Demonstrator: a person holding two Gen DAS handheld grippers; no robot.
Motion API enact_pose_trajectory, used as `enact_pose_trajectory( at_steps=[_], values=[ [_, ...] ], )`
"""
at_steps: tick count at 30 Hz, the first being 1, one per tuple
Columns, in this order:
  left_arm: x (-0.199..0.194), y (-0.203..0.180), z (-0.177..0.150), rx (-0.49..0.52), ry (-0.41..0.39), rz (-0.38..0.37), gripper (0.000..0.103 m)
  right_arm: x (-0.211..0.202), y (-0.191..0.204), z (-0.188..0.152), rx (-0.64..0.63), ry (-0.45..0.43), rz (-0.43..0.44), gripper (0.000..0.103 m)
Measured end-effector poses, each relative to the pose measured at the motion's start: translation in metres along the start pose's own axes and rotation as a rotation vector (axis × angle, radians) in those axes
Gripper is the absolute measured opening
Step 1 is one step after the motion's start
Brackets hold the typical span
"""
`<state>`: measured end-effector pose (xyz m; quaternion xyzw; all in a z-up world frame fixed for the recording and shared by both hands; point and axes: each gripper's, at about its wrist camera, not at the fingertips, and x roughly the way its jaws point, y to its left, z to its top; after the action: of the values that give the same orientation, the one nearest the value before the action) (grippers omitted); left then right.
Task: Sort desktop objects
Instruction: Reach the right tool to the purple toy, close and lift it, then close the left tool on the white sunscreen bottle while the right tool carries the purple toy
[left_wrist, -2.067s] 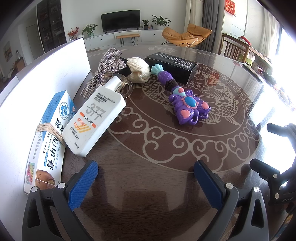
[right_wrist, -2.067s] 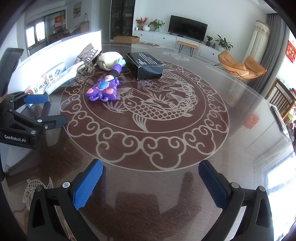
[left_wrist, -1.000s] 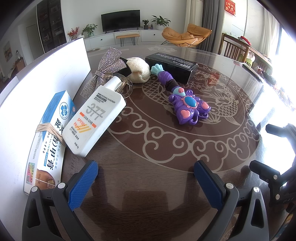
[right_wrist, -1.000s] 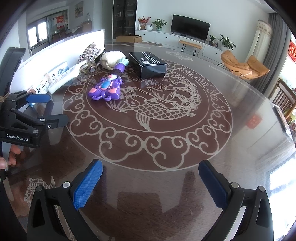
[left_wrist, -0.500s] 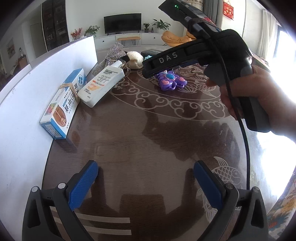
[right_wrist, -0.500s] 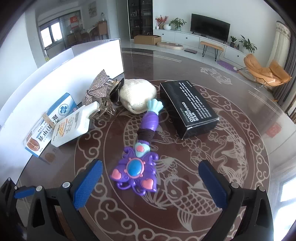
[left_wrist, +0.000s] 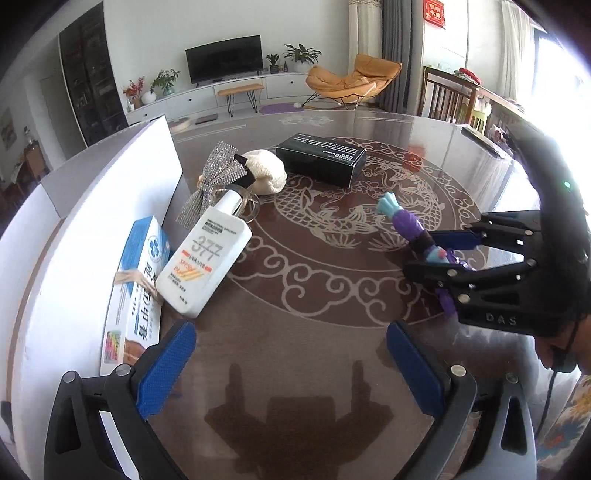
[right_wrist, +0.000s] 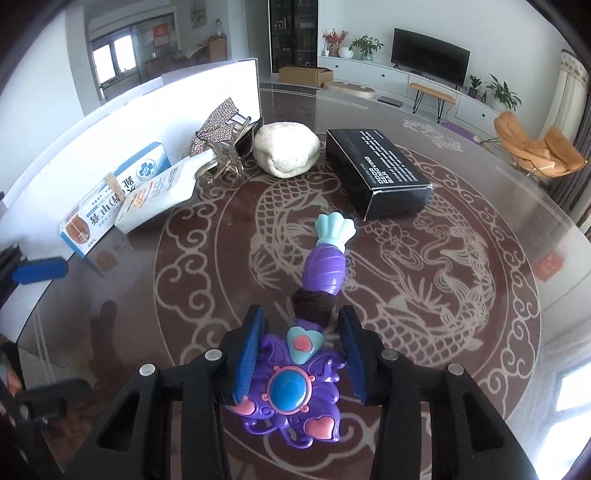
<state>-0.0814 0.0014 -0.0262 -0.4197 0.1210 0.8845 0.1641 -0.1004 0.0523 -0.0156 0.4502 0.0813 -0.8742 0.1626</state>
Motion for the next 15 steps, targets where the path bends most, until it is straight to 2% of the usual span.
enact_pose_trajectory(
  at_steps=[2,4,10,12,13,14,15],
  values=[
    [0.019,0.001,0.024,0.040,0.016,0.026,0.103,-0.019,-0.008,-0.023,0.022,-0.005,0.007,0.043],
    [0.035,0.008,0.041,0.035,0.027,0.040,0.103,-0.034,-0.016,-0.043,0.047,-0.007,0.006,0.043],
    [0.068,0.032,0.055,-0.077,0.091,0.061,0.103,-0.071,-0.036,-0.094,0.117,-0.057,-0.009,0.043],
    [0.078,0.035,0.053,-0.098,0.130,0.042,0.103,-0.078,-0.039,-0.102,0.144,-0.075,-0.008,0.043],
    [0.081,0.034,0.050,-0.113,0.148,0.006,0.103,-0.080,-0.041,-0.104,0.159,-0.077,-0.004,0.043],
    [0.079,0.029,0.046,-0.094,0.144,0.001,0.103,-0.080,-0.044,-0.104,0.173,-0.081,0.002,0.043],
    [0.075,0.021,0.042,-0.074,0.145,-0.037,0.103,-0.080,-0.047,-0.103,0.187,-0.083,0.008,0.043]
  ],
)
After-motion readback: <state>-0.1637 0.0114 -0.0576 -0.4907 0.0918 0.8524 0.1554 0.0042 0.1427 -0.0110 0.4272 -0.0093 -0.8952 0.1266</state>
